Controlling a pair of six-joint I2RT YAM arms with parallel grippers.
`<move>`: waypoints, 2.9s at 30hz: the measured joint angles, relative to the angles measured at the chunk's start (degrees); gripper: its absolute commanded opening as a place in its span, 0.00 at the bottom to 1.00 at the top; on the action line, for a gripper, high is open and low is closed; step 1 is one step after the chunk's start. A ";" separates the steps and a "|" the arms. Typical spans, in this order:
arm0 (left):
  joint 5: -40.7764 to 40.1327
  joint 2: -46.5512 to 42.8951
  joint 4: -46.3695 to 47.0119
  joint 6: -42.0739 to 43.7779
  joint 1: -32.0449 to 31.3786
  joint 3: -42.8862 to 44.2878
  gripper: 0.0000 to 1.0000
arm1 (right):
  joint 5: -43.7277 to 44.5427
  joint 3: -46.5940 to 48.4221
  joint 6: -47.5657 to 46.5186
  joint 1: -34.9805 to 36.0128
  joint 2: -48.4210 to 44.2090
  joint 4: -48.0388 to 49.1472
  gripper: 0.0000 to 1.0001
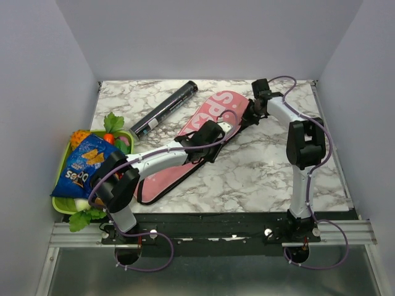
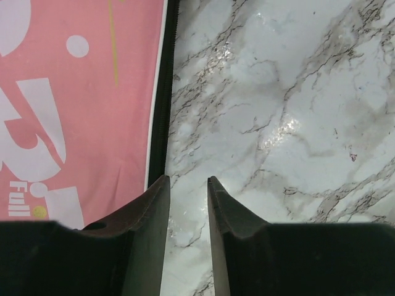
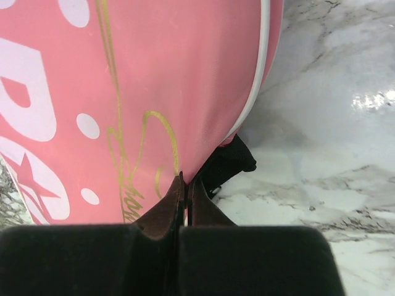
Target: Pack up the badminton gear
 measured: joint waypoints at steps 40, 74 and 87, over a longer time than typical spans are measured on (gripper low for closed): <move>-33.90 5.05 7.69 9.68 -13.75 -3.45 0.72 | -8.79 -8.48 -9.11 -0.02 -22.23 -6.97 0.01; -20.96 -1.07 -6.84 15.19 -13.92 1.73 0.00 | -29.05 -32.81 -18.88 -1.84 -50.21 7.67 0.65; -12.39 -1.09 -9.29 19.80 -11.28 2.82 0.00 | -11.91 -39.17 -27.15 -1.68 -64.04 4.02 0.52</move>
